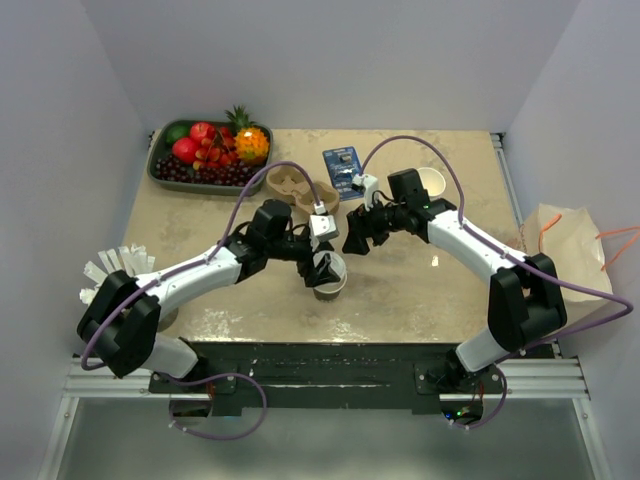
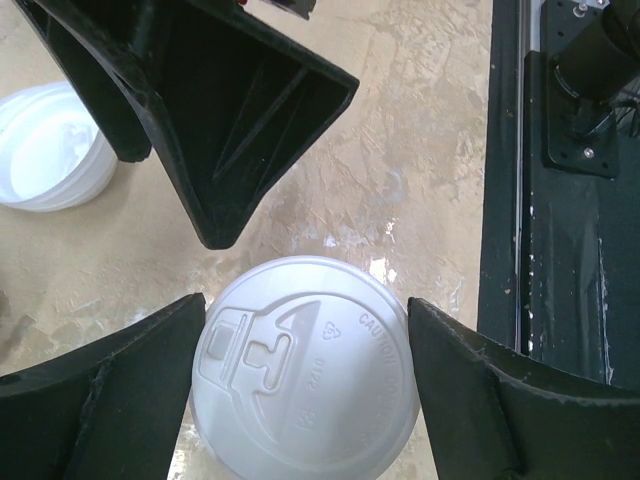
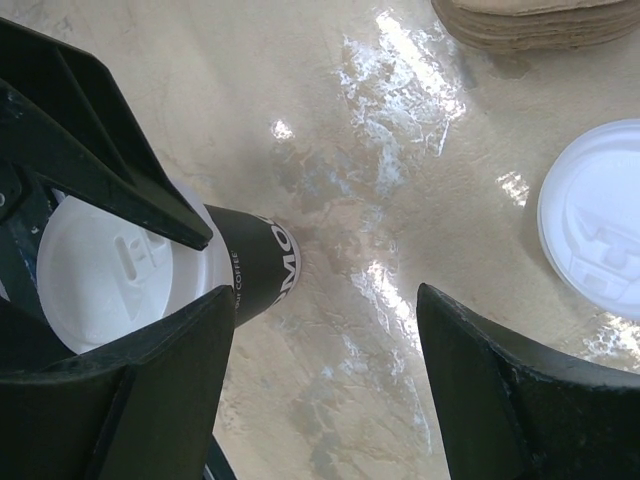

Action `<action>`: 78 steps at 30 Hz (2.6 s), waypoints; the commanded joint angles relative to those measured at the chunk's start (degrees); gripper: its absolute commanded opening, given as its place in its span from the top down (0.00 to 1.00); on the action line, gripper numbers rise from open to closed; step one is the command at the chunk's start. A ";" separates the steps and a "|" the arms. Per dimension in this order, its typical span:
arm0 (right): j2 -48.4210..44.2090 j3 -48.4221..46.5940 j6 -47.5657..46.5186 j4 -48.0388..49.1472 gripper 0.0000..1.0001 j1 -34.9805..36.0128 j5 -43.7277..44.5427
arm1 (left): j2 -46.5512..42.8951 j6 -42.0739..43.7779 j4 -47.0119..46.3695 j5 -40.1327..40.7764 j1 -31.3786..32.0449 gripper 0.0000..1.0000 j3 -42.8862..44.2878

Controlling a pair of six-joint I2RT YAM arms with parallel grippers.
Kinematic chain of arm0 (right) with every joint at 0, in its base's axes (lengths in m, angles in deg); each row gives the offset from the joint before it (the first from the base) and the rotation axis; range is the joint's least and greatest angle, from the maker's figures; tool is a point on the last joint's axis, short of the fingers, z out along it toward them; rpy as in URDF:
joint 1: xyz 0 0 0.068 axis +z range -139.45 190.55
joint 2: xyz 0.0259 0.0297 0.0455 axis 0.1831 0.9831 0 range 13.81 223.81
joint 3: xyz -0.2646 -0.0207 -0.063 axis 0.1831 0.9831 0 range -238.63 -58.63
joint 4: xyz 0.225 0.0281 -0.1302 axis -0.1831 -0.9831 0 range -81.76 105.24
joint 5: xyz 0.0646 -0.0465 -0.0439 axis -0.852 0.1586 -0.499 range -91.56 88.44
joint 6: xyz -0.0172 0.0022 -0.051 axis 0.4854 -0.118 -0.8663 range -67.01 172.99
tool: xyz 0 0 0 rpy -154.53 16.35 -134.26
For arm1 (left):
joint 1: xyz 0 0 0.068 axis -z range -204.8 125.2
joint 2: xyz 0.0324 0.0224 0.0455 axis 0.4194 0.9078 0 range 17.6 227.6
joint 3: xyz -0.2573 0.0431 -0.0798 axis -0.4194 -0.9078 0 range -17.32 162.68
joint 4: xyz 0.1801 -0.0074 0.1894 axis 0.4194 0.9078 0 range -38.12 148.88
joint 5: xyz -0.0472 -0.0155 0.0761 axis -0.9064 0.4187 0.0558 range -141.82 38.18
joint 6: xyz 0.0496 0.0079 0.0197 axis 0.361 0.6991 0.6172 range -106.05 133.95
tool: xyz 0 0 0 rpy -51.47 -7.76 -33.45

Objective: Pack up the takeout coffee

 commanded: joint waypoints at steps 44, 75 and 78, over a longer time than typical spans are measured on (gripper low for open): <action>0.00 -3.31 -1.97 -0.70 0.23 0.36 1.27 | -3.04 -0.51 -7.56 2.09 2.22 0.11 -2.59; 2.54 -6.30 -0.04 -8.61 0.14 0.80 -13.67 | -11.75 -29.16 -5.09 6.14 -12.99 0.02 -9.44; 3.60 -6.39 -0.13 -8.87 0.15 1.32 -13.76 | -10.79 -30.13 -6.59 4.47 -13.16 0.03 -10.67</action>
